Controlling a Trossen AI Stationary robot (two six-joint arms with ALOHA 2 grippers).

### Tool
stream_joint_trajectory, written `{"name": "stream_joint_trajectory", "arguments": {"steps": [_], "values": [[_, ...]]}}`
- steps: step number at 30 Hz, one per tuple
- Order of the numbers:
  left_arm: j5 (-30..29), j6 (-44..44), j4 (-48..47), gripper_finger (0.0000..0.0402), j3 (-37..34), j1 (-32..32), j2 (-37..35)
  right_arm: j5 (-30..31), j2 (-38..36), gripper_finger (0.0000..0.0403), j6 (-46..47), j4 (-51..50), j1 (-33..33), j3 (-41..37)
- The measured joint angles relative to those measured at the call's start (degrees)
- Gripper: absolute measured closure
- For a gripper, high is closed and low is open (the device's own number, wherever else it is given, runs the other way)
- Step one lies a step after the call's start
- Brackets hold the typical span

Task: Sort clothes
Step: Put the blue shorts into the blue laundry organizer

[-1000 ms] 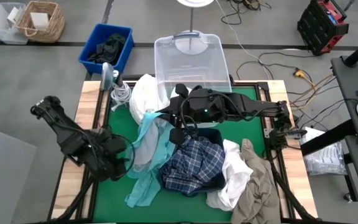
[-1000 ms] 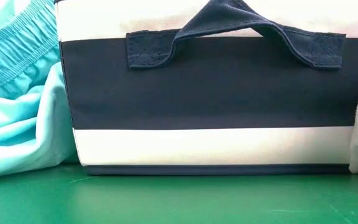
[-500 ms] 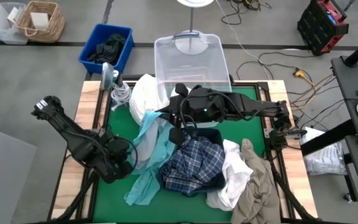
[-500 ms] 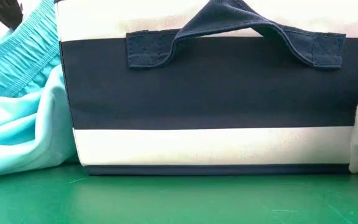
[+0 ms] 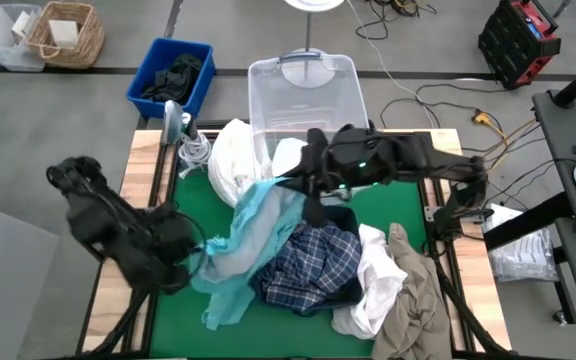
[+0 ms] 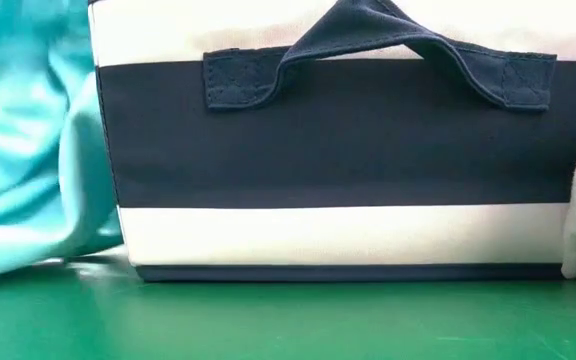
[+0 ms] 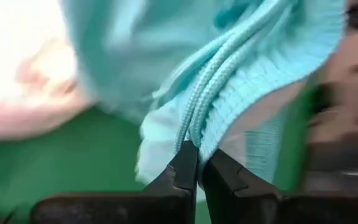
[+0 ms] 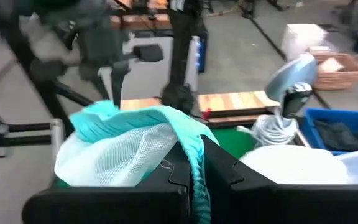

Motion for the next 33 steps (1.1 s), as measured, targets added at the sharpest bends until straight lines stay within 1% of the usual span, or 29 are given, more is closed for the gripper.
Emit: {"name": "stream_joint_trajectory", "arguments": {"steps": [3,5,8,10,13,14,16,18,23,25,27,29,30,33], "values": [[-0.32,6.49,1.98,0.0401,8.69,0.05,0.2,-3.59,-2.06,0.0391,1.91,-0.39,-0.53,0.04],[-1.95,10.23,1.69,0.0401,14.77,0.03,1.02,-5.82,-3.26,0.0391,3.27,0.06,-0.99,0.04],[-6.58,16.6,1.58,0.0401,23.35,0.01,2.52,-7.34,-4.67,0.0391,4.47,1.84,-1.24,0.04],[-9.56,22.33,1.79,0.0401,29.01,0.05,3.89,-7.56,-5.45,0.0391,4.35,3.52,-1.24,0.04],[-14.78,32.49,2.45,0.0401,36.77,0.14,7.23,-11.51,-6.3,0.0391,4.27,6.05,-1.24,0.07],[-16.96,35.67,3.84,0.0401,38.31,0.14,8.33,-12.62,-6.34,0.0391,4.43,7.46,-1.21,0.07],[-20.77,44.23,11.29,0.0401,36.07,0.17,7.5,-13.87,-6.63,0.0391,5.03,10.1,-1.21,0.05],[-22.71,51.68,18.57,0.0402,34.22,0.53,6.72,-15.27,-6.81,0.0391,5.35,12.86,-1.21,0.04],[-23.74,63.32,33.26,0.0402,33.71,2.17,6.23,-20.8,-7.04,0.0391,7.28,20.38,-1.23,0.04],[-23.57,66.96,37.33,0.0402,33.52,2.63,6.41,-22.54,-7.02,0.0391,8.2,22.78,-1.21,0.04],[-23.13,69.52,40.54,0.0402,33.54,3.71,6.67,-22.81,-7.0,0.0391,9.41,24.55,-1.21,0.04],[-20.89,70.94,42.23,0.0402,33.67,5.22,6.89,-22.97,-7.0,0.0391,10.13,25.58,-1.19,0.04],[-18.8,71.29,42.81,0.0402,33.67,6.06,7.03,-23.01,-7.0,0.0391,10.2,25.67,-1.19,0.04],[-9.22,71.76,43.31,0.0401,33.64,10.36,8.3,-23.58,-6.91,0.039,9.2,25.42,-1.21,0.04]]}}
